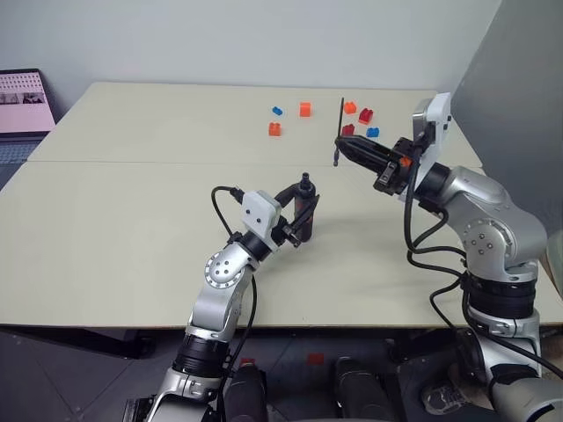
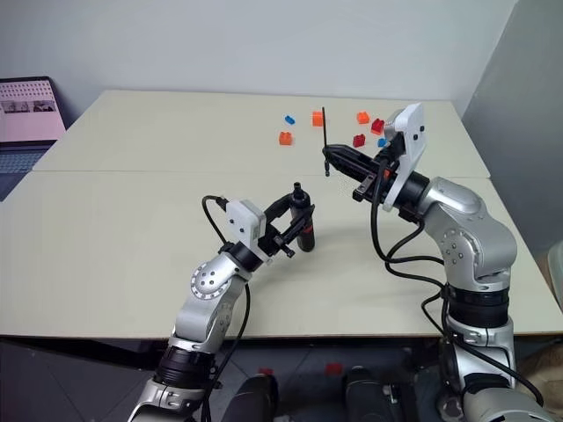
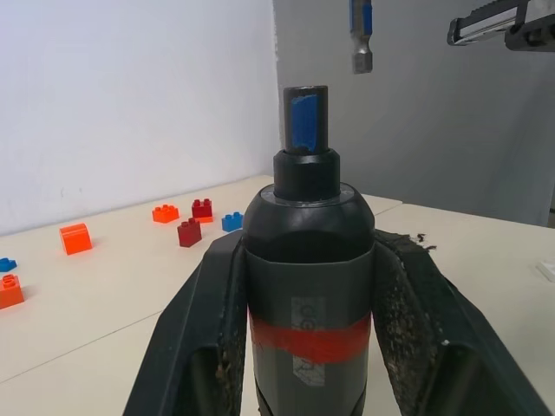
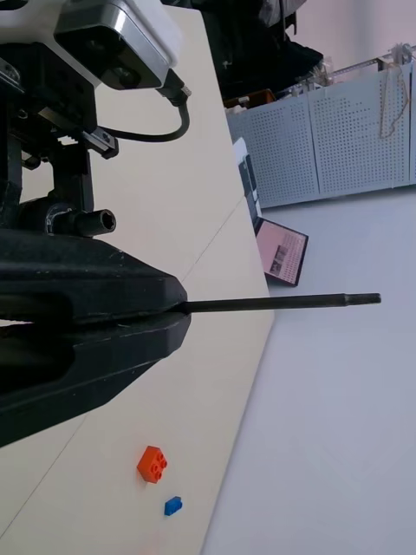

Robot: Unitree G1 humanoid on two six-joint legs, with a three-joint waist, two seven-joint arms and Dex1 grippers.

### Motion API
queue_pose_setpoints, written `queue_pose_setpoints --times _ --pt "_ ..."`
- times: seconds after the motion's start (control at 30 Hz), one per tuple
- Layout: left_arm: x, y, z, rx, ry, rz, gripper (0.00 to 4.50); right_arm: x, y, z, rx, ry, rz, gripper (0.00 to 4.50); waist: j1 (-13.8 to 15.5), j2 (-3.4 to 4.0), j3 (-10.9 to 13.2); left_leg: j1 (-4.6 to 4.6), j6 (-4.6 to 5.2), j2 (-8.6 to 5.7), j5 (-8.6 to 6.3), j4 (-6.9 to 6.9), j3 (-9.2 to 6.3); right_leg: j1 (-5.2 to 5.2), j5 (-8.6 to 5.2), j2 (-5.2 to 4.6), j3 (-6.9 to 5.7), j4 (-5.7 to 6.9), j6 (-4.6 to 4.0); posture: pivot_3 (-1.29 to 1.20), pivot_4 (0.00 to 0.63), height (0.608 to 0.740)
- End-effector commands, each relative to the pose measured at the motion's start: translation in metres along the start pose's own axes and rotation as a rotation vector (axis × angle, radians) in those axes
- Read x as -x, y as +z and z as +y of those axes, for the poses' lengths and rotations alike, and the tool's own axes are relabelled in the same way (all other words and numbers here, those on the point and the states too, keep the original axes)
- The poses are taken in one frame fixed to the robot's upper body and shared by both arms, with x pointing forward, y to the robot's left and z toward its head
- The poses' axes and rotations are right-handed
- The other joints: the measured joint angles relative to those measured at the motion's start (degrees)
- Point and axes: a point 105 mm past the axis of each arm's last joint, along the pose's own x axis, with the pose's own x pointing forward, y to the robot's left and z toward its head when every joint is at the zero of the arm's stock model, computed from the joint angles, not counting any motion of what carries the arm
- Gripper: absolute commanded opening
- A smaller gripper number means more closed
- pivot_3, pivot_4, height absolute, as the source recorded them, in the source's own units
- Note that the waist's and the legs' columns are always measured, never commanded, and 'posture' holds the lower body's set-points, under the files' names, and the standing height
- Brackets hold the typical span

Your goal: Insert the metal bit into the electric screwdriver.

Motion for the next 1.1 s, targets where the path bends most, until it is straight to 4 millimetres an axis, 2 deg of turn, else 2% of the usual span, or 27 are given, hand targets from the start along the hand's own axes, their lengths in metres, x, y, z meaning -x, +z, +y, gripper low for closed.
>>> queue_pose_setpoints --times 0.03,0.43,0.83,1.1 --pt "0.000 0.003 0.000 -0.019 0.014 -0.015 1.64 -0.004 0.015 0.012 0.042 0.021 -0.065 0.00 -0.05 0.00 0.00 0.00 0.00 0.00 0.00 0.00 0.00 0.00 0.00 0.00 0.00 0.00 0.00 0.00 0.150 0.740" --pt "-0.003 0.006 0.000 -0.025 0.011 -0.023 1.64 -0.009 0.018 0.016 0.065 -0.017 -0.082 0.00 -0.11 0.00 0.00 -0.02 0.00 0.00 0.00 -0.02 0.00 -0.03 -0.01 0.00 0.00 -0.04 -0.01 0.00 0.150 0.740" --pt "-0.014 0.024 0.018 -0.080 0.172 -0.090 1.64 -0.029 0.028 0.027 0.074 -0.157 -0.186 0.00 -0.22 0.00 0.00 -0.14 0.00 0.00 0.00 -0.08 0.00 -0.17 -0.01 0.00 0.00 -0.08 -0.01 0.00 0.150 0.740" --pt "-0.017 0.015 0.021 -0.119 0.219 -0.068 1.64 -0.043 0.020 0.027 0.068 -0.246 -0.174 0.00 -0.17 0.00 0.00 -0.22 0.00 0.00 0.00 -0.25 0.00 -0.23 -0.03 0.00 -0.01 -0.17 -0.02 0.00 0.150 0.740"
